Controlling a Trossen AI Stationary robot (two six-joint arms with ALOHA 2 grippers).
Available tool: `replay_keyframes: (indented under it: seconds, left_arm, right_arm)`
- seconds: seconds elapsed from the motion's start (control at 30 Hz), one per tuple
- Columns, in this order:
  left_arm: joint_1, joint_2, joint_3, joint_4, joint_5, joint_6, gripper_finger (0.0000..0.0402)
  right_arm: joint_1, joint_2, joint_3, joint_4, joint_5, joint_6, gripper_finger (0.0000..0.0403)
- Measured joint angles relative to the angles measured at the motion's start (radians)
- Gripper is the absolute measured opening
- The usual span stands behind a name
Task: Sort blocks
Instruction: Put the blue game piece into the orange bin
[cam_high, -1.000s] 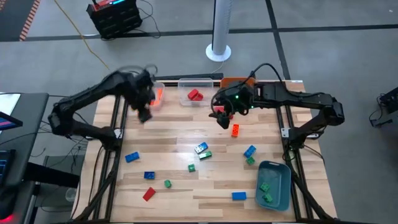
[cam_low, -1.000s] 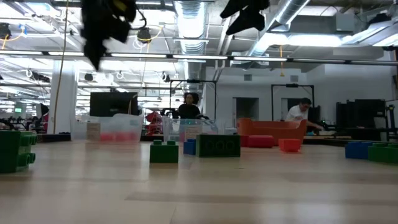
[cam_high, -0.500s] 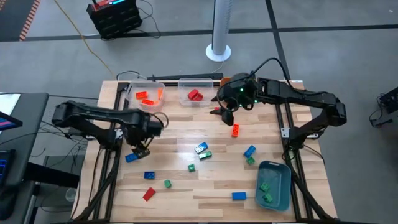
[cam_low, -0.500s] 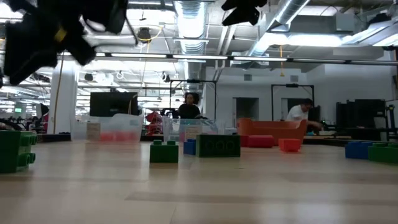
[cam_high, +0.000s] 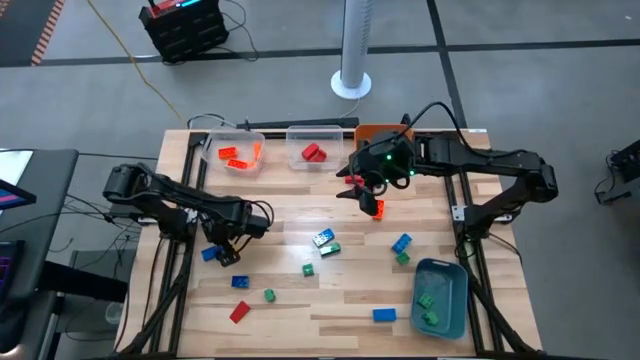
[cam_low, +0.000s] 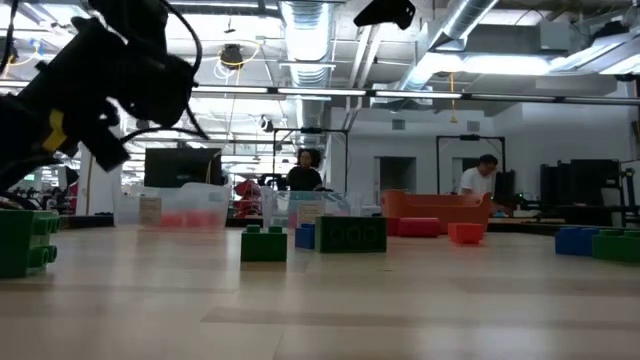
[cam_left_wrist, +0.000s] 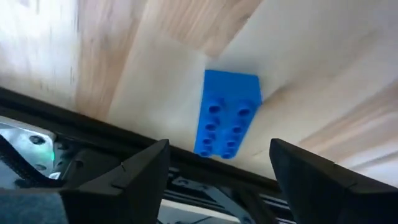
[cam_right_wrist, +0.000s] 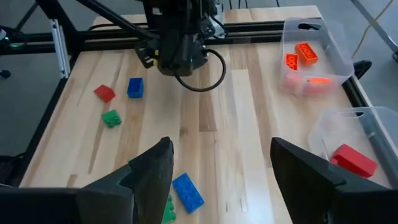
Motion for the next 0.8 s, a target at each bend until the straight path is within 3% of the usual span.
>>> replay_keyframes:
  seconds: [0.4, 0.5, 0.67, 0.8]
  left_arm:
    - [-0.019, 0.022, -0.119, 0.132, 0.038, 0.014, 0.0264]
    - [-0.019, 0.022, -0.13, 0.146, 0.038, 0.015, 0.0228]
    - [-0.019, 0.022, -0.13, 0.212, 0.065, 0.007, 0.0131]
    - [-0.012, 0.019, -0.128, 0.258, 0.084, -0.036, 0.0131]
  right_arm:
    - [-0.004, 0.0, 0.0, 0.002, 0.001, 0.008, 0.0276]
    - [-0.011, 0.0, 0.0, 0.003, 0.001, 0.001, 0.0276]
    - [-0.029, 0.0, 0.0, 0.001, 0.002, -0.008, 0.0276]
    - [-0.042, -0.002, 0.0, -0.026, 0.002, -0.008, 0.0276]
